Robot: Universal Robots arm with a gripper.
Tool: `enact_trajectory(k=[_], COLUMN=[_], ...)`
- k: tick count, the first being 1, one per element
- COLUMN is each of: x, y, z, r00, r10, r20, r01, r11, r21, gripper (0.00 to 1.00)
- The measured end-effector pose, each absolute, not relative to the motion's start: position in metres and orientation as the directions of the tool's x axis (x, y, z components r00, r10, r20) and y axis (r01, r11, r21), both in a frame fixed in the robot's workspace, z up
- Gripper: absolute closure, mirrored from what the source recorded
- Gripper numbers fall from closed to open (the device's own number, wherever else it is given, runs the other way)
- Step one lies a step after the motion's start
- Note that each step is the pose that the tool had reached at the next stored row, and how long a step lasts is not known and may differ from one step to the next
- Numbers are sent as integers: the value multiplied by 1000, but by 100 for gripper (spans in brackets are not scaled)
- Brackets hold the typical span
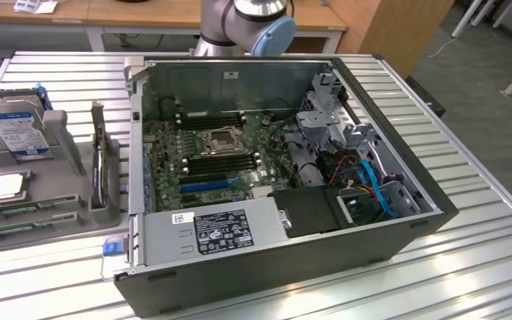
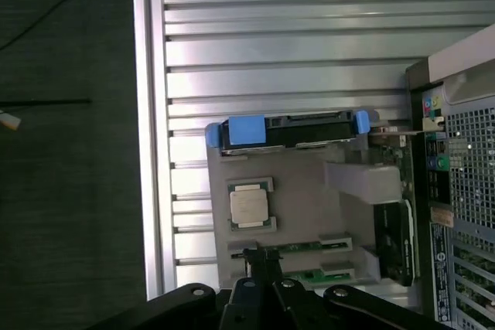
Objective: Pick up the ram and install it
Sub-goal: 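Reach for the ram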
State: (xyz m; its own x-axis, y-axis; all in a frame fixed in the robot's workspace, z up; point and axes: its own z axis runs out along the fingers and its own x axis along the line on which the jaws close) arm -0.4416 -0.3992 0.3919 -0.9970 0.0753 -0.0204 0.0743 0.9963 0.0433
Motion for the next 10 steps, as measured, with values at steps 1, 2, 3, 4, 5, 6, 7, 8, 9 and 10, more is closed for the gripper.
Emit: enact_trajectory(k=[1, 2, 3, 4, 5, 6, 7, 8, 9, 10], x=[-438, -433, -429, -425, -421, -416, -412, -408, -404, -399], y=[-399, -399, -399, -399, -399, -399, -399, -399, -399, -399], z=[392, 392, 392, 392, 392, 392, 392, 392, 392, 392], r00=[-997, -997, -997, -997, -997, -997, -997, -997, -997, -997], r10=[75, 75, 75, 75, 75, 75, 75, 75, 75, 75], r20=[-19, -18, -18, -17, -16, -15, -15, -14, -13, -12], r01=[74, 74, 74, 74, 74, 74, 74, 74, 74, 74], r11=[996, 996, 996, 996, 996, 996, 996, 996, 996, 996], r21=[43, 43, 43, 43, 43, 43, 43, 43, 43, 43], gripper=[90, 90, 90, 90, 90, 90, 90, 90, 90, 90])
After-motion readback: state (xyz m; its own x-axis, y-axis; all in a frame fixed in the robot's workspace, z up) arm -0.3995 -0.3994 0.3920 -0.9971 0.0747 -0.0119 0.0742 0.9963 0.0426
